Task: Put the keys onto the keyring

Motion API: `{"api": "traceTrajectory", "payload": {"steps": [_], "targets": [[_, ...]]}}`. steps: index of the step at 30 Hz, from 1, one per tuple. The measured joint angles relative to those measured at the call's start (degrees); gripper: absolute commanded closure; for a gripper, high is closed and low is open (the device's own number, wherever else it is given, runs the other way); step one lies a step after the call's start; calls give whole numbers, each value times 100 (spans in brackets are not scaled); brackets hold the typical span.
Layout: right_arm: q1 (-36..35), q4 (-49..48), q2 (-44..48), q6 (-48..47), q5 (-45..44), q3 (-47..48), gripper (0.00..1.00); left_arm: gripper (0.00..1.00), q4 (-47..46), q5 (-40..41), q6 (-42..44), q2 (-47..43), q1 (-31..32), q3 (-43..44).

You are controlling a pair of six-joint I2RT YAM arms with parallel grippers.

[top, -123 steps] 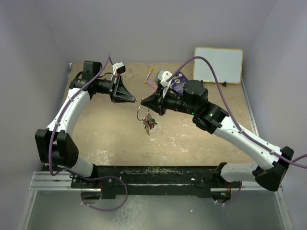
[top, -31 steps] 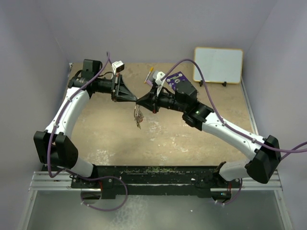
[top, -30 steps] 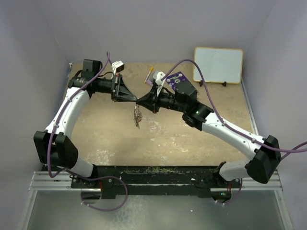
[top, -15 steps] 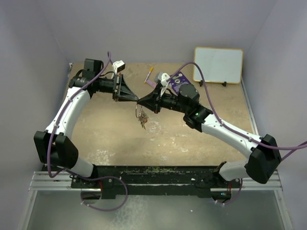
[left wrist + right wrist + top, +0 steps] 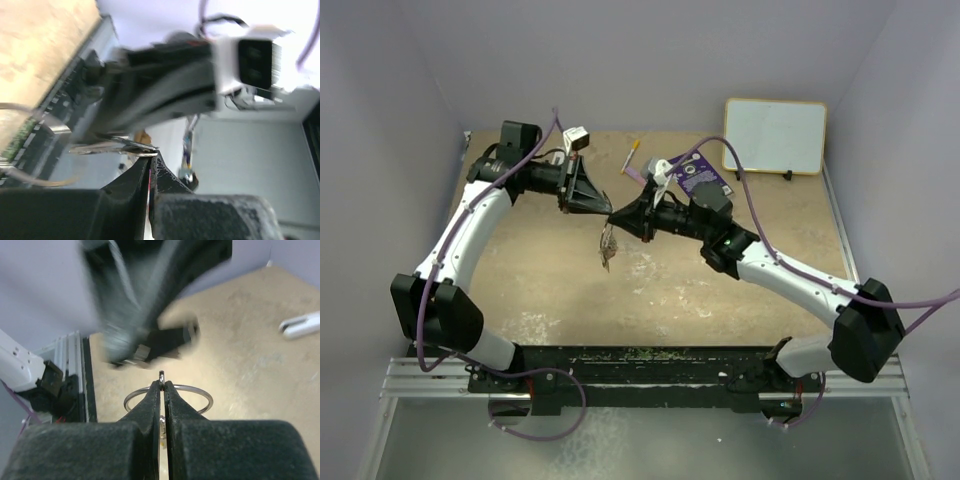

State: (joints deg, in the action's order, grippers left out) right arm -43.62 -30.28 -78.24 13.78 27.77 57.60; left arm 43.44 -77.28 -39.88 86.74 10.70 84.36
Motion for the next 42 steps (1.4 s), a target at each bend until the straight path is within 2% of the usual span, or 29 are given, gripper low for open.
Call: {"api": "traceTrajectory", "payload": {"steps": [6, 11, 21, 25, 42], "targets": [[-59, 898, -278, -79, -184, -258, 100, 96, -24, -839, -149, -33, 468, 313], [-59, 1397, -184, -195, -411, -181, 100, 96, -24, -986, -151, -39, 442, 313], [-59, 2461, 1582, -352, -780, 118, 100, 96, -79, -1062, -155, 42, 437, 332], [-61, 2702, 1915, -398, -868, 490, 100, 96, -98, -1067, -162, 57, 455, 332], [-61, 3097, 1537, -752, -398, 881, 100, 96, -114, -1084, -264, 232, 1043, 348]]}}
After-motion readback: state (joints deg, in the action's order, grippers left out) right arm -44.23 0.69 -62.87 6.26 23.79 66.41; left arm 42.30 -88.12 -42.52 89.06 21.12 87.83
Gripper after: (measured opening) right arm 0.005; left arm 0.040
